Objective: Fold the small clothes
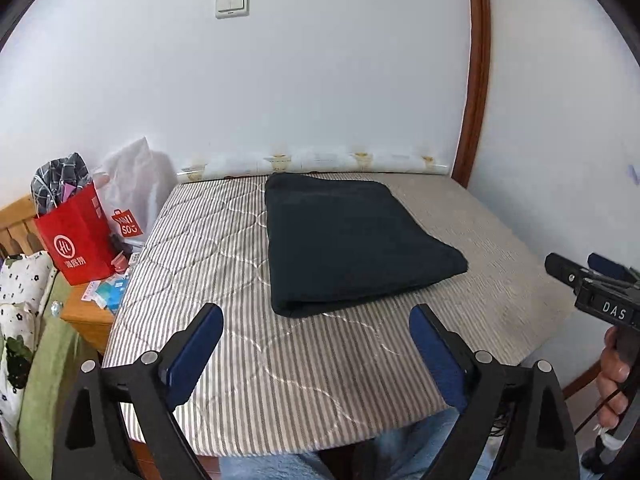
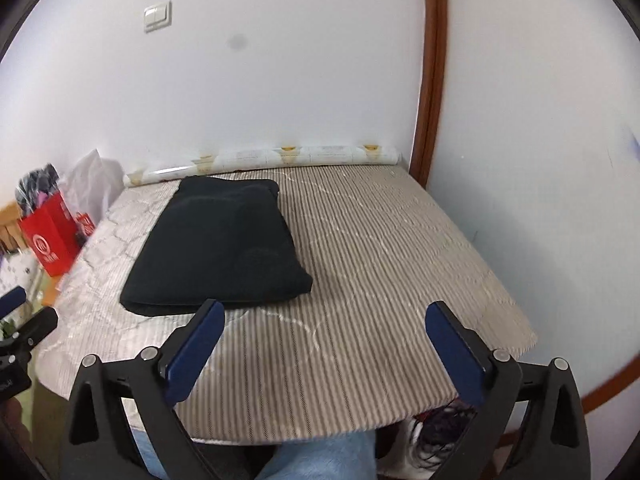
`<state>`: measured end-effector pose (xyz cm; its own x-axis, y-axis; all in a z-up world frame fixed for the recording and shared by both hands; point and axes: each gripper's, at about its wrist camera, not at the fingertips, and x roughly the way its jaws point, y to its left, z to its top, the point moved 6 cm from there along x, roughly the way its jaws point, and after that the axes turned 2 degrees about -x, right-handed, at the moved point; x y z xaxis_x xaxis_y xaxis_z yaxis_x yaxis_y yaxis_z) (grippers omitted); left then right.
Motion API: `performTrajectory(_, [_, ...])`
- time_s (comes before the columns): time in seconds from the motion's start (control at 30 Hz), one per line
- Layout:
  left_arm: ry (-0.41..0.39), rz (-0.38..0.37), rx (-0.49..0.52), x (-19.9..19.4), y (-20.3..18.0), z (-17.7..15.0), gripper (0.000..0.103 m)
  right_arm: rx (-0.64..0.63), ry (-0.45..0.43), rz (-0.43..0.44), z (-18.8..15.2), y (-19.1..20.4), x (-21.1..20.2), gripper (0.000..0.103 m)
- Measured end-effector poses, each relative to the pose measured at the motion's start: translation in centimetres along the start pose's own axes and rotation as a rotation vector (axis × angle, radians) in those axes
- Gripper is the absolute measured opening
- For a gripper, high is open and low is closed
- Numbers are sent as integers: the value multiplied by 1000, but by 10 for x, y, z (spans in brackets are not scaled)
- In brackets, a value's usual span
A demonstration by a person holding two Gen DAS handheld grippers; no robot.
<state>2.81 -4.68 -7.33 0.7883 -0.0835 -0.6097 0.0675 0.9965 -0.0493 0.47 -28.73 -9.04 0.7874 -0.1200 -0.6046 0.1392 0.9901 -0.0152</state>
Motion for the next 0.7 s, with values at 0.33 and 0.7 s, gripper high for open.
performTrajectory(0.33, [-30,25,-5,-20,-3,-10,94,-5,-34,-29,-11,0,-31,102])
performTrajectory(0.7, [-35,30,-23,-24,-1,-15,94,-11,-45,-75,-14,-1,-45,102])
